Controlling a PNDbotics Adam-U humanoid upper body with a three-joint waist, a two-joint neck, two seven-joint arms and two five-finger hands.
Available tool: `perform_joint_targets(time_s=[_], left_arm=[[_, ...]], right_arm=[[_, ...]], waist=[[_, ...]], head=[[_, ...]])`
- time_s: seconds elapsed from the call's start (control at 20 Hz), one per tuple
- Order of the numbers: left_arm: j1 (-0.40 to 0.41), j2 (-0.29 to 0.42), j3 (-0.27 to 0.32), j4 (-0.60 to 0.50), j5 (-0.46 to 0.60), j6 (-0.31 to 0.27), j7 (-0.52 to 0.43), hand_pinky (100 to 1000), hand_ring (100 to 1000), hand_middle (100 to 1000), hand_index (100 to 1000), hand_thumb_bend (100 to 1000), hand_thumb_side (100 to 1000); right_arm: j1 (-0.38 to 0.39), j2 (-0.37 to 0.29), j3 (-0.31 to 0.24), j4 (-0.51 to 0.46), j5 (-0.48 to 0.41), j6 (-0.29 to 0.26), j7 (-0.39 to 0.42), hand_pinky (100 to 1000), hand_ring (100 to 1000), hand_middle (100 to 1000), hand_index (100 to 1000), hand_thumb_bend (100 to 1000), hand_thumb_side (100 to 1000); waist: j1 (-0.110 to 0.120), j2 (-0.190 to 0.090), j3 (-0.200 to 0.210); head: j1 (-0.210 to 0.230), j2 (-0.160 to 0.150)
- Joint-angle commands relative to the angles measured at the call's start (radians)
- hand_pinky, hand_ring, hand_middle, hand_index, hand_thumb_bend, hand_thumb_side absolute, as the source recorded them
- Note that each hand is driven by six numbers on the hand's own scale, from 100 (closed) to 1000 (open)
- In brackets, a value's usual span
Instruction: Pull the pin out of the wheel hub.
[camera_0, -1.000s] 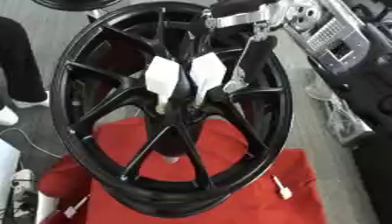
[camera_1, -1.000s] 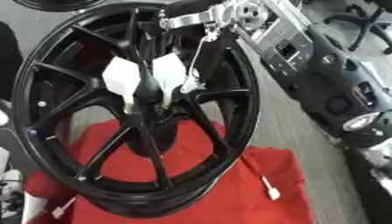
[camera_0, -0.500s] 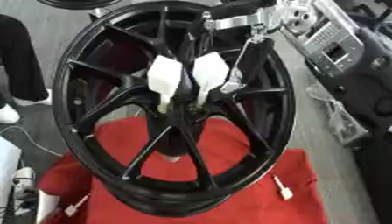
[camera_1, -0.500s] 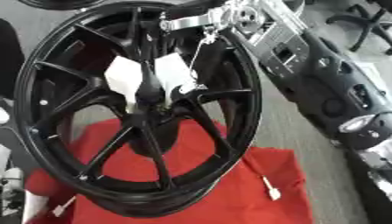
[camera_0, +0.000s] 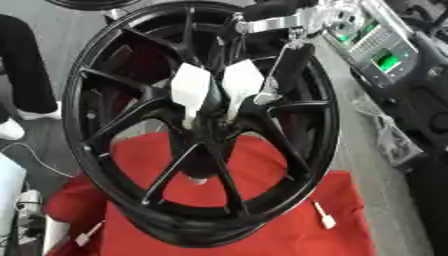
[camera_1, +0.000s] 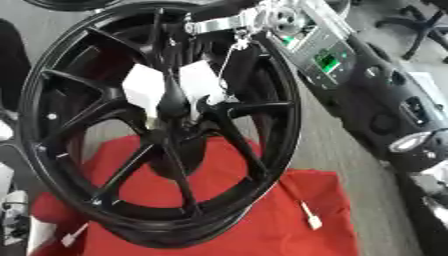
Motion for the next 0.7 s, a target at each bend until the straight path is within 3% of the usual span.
perform_joint_targets(time_s=[0.05,0.7], left_arm=[[0.000,0.016,0.003,-0.009,-0.004,-0.001,-0.005,820,827,809,885,210,914],[0.000,0.013,0.000,-0.007,-0.004,0.001,-0.013,822,827,811,886,211,916]], right_arm=[[-0.019,-0.036,-0.018,-0.022,-0.005,0.004,0.002,793,716,665,760,482,142],[-0.019,-0.042,-0.026,-0.016,-0.017,0.015,0.017,774,683,578,693,393,100]], waist=[[0.007,-0.014,-0.001],[0.008,-0.012,-0.001]], head=[[-0.003,0.006],[-0.022,0.006]])
